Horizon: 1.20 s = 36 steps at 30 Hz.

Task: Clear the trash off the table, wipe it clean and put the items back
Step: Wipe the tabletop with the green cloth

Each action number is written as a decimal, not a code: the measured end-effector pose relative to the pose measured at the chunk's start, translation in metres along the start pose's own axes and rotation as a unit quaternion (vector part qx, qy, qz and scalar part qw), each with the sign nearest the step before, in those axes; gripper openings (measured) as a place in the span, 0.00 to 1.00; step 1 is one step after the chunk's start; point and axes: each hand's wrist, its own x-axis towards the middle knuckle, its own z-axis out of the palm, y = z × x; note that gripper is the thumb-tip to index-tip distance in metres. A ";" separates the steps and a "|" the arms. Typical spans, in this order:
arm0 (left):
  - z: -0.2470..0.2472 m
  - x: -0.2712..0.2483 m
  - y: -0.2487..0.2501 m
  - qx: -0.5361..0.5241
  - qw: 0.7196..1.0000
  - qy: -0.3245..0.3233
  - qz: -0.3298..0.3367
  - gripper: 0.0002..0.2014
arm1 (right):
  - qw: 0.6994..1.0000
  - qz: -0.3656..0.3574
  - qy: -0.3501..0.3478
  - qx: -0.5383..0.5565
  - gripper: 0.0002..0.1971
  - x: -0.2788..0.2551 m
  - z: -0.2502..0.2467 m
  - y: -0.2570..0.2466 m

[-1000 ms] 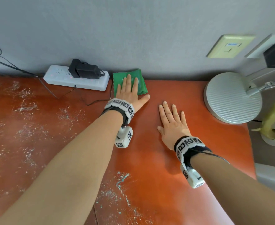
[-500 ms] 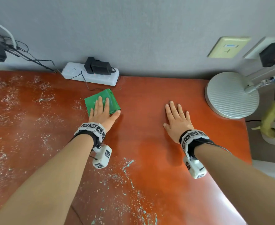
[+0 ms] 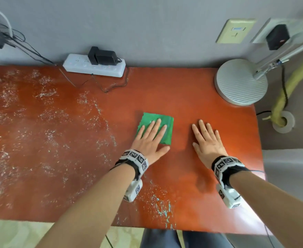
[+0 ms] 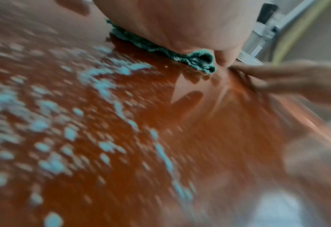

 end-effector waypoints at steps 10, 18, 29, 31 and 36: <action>0.008 -0.048 -0.015 -0.094 0.981 -0.022 -0.167 0.43 | 1.000 0.007 -0.013 0.022 0.32 -0.048 0.017 0.015; 0.075 -0.115 0.165 -0.023 0.998 -0.050 0.006 0.44 | 0.999 -0.014 -0.015 0.027 0.31 -0.090 0.035 0.025; 0.087 -0.182 0.059 -0.167 0.932 -0.045 -0.319 0.42 | 0.999 -0.035 -0.027 0.020 0.31 -0.162 0.073 0.037; 0.092 -0.181 0.084 -0.162 0.938 -0.031 -0.305 0.45 | 0.999 -0.040 -0.026 0.017 0.31 -0.170 0.080 0.035; 0.110 -0.167 0.208 -0.084 0.990 -0.037 -0.104 0.46 | 0.997 -0.042 -0.004 0.058 0.30 -0.176 0.084 0.039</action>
